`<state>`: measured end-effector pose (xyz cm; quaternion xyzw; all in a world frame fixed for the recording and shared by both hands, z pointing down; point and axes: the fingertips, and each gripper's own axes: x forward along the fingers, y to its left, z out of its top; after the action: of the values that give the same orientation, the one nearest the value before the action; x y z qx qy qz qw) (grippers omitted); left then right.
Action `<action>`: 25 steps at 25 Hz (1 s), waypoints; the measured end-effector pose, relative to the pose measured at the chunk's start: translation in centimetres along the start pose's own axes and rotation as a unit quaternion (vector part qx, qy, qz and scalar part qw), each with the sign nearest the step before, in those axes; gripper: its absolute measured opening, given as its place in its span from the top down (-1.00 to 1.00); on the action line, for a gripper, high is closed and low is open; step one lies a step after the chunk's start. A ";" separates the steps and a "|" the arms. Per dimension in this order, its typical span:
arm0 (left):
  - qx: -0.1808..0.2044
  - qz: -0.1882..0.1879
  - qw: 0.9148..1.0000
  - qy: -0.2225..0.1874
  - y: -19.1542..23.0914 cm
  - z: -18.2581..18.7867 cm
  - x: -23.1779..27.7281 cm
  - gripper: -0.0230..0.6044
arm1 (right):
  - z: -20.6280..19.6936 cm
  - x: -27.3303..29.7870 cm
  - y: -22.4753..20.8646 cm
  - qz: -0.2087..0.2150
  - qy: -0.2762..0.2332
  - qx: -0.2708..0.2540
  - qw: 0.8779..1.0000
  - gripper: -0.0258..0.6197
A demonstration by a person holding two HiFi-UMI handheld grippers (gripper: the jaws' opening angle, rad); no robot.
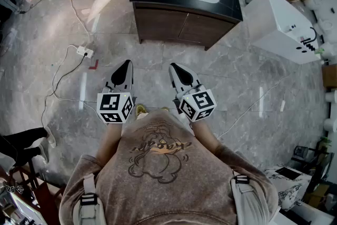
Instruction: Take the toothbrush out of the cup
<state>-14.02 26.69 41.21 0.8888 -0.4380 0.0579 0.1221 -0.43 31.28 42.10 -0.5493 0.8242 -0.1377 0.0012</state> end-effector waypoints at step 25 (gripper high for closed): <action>0.033 -0.041 0.999 -0.002 4.4 0.8 1.1 0.87 | -1.0 3.2 1.6 -0.040 -0.008 0.008 0.999 0.86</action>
<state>-16.81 23.08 41.43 0.9095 -0.3996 0.0654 0.0939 -3.29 29.13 43.22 -0.5825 0.8007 -0.1398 0.0066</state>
